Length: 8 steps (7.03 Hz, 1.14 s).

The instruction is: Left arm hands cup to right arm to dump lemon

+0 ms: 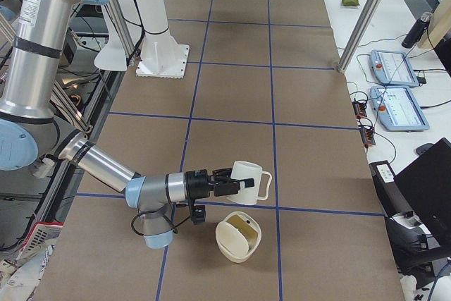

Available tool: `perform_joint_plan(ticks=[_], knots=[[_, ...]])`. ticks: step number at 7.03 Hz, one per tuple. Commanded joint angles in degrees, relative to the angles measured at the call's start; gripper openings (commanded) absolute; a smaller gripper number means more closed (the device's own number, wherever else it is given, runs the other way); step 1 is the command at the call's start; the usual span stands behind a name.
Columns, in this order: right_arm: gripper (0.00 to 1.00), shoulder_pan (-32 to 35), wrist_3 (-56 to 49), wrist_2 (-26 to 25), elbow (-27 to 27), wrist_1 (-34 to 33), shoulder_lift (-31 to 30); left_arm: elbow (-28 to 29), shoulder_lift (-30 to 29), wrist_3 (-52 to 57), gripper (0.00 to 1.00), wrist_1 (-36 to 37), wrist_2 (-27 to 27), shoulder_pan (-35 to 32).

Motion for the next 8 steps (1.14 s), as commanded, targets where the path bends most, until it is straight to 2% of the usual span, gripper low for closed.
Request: perform_joint_plan(ticks=[1, 3, 5, 8], knots=[[0.32, 0.0, -15.5, 0.5, 0.6, 0.4, 0.3, 0.1, -0.2, 0.0, 1.00, 0.0, -0.3, 0.0], [0.32, 0.0, -33.7, 1.2, 0.6, 0.5, 0.5, 0.0, -0.2, -0.1, 1.00, 0.1, -0.3, 0.0], [0.32, -0.1, -49.2, 4.9, 0.6, 0.2, 0.5, 0.2, 0.0, -0.1, 1.00, 0.0, -1.6, 0.0], [0.29, -0.1, -79.2, 15.5, 0.8, -0.2, 0.5, 0.8, 0.6, -0.1, 1.00, 0.0, -1.6, 0.0]])
